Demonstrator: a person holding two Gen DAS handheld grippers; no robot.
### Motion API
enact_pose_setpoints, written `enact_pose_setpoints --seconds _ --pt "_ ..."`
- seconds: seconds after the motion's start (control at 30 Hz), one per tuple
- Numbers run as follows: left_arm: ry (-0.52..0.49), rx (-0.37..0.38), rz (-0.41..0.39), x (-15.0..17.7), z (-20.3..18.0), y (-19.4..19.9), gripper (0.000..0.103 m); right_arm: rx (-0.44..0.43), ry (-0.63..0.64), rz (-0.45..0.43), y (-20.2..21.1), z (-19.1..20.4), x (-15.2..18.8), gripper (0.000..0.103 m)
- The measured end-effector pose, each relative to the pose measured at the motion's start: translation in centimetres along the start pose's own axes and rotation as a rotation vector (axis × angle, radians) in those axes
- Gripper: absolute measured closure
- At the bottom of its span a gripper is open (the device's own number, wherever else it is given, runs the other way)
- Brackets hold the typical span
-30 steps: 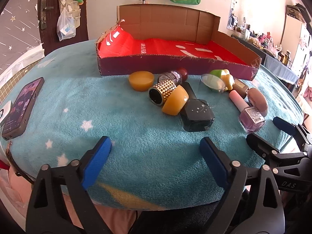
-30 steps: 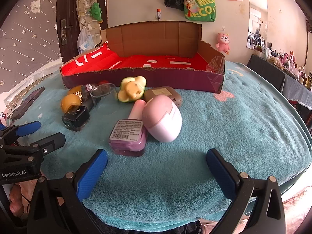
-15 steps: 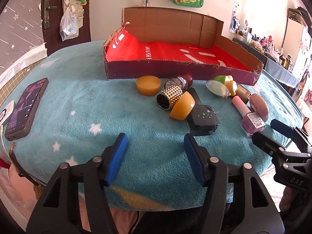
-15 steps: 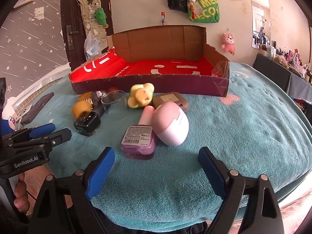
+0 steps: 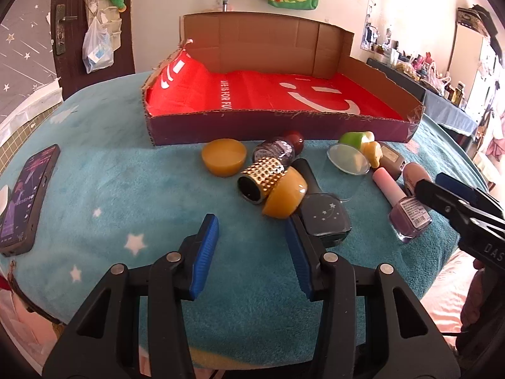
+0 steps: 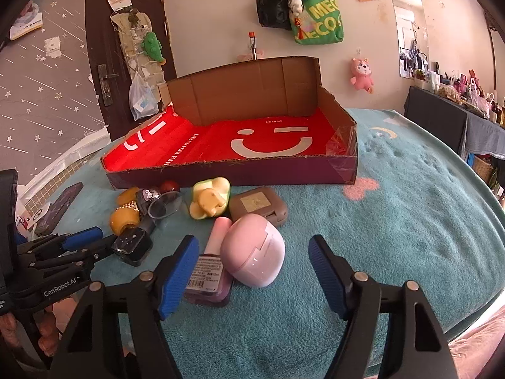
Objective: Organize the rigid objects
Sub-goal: 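Grasp the yellow-orange ball with the left gripper while the right grasps the pink earbud case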
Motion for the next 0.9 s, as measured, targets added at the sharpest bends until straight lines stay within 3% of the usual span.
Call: enact_pose_setpoints --seconds 0.07,0.27,0.63,0.83,0.9 --pt "-0.011 0.001 -0.003 -0.1 -0.3 0.0 0.067 -0.006 -0.01 0.009 -0.3 -0.3 0.1 0.032" --pt "-0.013 0.032 -0.004 -0.8 -0.9 -0.7 0.07 -0.019 -0.059 0.032 -1.3 -1.2 0.2 0.037" --pt "-0.025 0.052 -0.015 -1.3 -2.1 -1.3 0.072 -0.007 -0.073 0.046 -1.6 -1.9 0.3 0.044" --pt "-0.046 0.06 -0.027 -1.4 -2.4 -1.3 0.085 -0.002 -0.066 0.057 -2.2 -1.9 0.2 0.05" --pt "-0.03 0.078 -0.02 -1.6 -2.1 -1.4 0.085 -0.006 -0.069 0.055 -2.2 -2.0 0.2 0.05"
Point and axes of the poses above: each gripper's, at about its wrist camera, not at the fingertips, and y roughly against the way its jaws point, z to its left, x to its underside, the point moved 1 cm from there along -y, roughly the way its jaws point, and after that the axes turned 3 degrees about -x, right-handed, at the moved point
